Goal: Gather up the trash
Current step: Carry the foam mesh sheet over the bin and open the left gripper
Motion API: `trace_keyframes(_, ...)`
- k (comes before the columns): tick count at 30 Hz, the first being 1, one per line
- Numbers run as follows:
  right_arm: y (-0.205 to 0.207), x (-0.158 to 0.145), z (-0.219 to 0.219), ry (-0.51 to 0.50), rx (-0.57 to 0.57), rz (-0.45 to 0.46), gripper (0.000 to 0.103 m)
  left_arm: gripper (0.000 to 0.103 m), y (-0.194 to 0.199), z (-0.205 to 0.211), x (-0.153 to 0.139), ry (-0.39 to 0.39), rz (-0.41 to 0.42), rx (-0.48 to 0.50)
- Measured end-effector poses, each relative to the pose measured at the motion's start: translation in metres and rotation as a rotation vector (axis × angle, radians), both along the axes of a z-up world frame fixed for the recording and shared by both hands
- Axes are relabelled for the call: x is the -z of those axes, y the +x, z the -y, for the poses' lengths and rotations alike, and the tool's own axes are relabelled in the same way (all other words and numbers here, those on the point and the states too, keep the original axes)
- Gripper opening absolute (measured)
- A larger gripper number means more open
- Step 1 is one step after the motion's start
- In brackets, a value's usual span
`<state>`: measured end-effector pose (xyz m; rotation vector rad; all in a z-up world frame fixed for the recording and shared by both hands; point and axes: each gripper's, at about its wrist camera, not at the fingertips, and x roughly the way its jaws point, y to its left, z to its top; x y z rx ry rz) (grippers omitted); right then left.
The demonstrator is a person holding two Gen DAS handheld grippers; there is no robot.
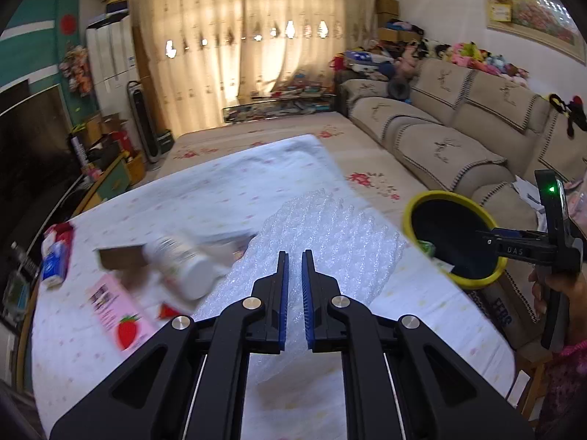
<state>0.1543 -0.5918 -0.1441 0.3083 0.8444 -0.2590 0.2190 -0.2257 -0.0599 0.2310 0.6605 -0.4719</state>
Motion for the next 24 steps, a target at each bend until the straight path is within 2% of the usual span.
trace_keyframes(10, -0.036, 0.004, 0.05, 0.006, 0.09, 0.006, 0.059, 0.008, 0.009, 0.143, 0.008, 0.037, -0.013, 0.192)
trace_keyframes(19, -0.055, 0.011, 0.082, 0.01, 0.142, -0.002, 0.059, 0.008, 0.014, 0.257, 0.027, 0.066, -0.064, 0.328)
trace_keyframes(24, -0.059, 0.015, 0.088, 0.007, 0.158, -0.01, 0.059, 0.008, 0.022, 0.3, 0.046, 0.086, -0.096, 0.364)
